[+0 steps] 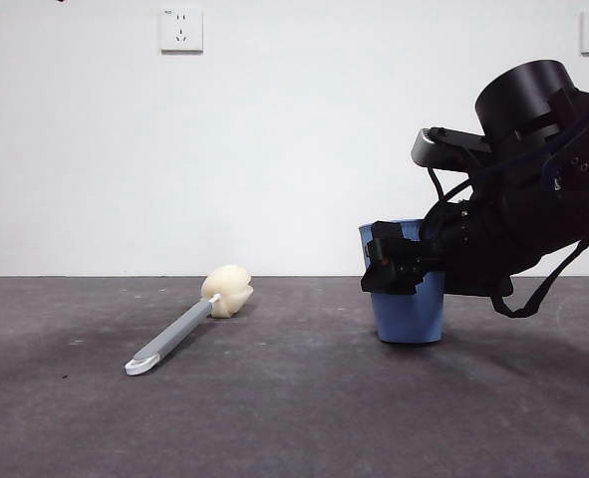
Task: Pick up the cup brush,pick up the cup,insert the brush into the cup,clean the cup,put the cup brush back,put the cup back to the fixed position on the table
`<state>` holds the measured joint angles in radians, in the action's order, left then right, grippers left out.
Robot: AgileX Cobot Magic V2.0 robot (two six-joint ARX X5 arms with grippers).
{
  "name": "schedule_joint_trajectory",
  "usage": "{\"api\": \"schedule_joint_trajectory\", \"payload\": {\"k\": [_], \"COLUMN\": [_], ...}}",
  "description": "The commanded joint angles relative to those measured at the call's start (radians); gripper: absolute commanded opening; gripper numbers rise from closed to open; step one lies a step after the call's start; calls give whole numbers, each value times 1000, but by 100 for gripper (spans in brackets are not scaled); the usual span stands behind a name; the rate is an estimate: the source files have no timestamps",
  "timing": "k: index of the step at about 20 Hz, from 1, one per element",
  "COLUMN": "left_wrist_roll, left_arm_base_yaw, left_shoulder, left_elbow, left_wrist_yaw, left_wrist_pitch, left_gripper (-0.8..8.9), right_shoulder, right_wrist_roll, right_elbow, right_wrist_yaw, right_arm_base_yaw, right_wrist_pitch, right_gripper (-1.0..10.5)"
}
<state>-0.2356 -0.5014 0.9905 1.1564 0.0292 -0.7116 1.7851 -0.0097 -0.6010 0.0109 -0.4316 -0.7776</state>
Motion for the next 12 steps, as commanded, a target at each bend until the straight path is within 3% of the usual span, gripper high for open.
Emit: {"api": "schedule_joint_trajectory", "payload": {"k": [1,7,12], "left_wrist_roll": [13,13,13], "left_arm_base_yaw": [-2,-2,-2], "left_shoulder": [-1,-1,-1], "left_elbow": [-6,-6,-6], "left_wrist_yaw": [-1,-1,-2], "left_wrist_pitch": [-3,-39,-38], "left_gripper": [346,346,346], "right_shoulder": [34,19,-75], "right_wrist_roll": [-6,17,21], "right_elbow": [23,23,23], "right_wrist_yaw": [-10,-10,-10], "right_arm_base_yaw": [5,5,3], "right_wrist_pitch": [84,90,256], "right_gripper": [513,545,545]}}
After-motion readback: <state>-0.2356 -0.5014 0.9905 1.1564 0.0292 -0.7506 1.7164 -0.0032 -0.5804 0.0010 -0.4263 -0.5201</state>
